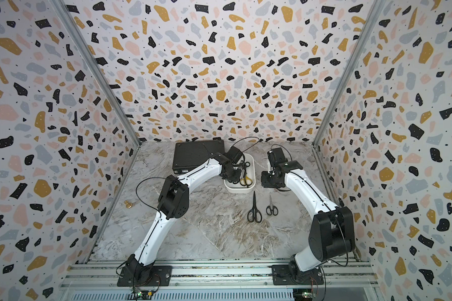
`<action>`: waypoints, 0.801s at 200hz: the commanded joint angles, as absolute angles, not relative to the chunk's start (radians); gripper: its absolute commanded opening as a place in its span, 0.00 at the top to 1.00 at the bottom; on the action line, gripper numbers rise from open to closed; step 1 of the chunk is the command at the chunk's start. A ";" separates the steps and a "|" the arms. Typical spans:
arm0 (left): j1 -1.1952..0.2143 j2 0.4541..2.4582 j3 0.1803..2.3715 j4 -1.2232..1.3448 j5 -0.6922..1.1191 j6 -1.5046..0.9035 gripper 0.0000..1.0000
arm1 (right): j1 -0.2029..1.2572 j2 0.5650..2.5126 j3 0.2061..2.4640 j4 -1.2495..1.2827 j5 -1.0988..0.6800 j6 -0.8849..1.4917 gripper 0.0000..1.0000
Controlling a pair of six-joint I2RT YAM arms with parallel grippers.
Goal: Take the scissors out of the storage box
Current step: Pick up the scissors from the storage box.
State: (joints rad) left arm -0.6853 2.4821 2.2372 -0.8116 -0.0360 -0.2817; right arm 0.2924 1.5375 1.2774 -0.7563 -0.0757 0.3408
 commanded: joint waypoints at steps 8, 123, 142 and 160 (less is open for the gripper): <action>-0.661 2.516 2.234 -0.842 -0.061 -0.293 0.70 | 0.296 1.532 1.315 -0.799 -0.083 0.344 0.68; -0.652 2.384 2.248 -0.816 -0.050 -0.249 0.67 | 0.296 1.592 1.362 -0.807 -0.093 0.337 0.67; -0.653 2.415 2.271 -0.867 -0.052 -0.217 0.67 | 0.297 1.597 1.366 -0.806 -0.097 0.337 0.68; -0.652 2.442 2.280 -0.900 -0.044 -0.193 0.67 | 0.297 1.598 1.365 -0.806 -0.097 0.336 0.68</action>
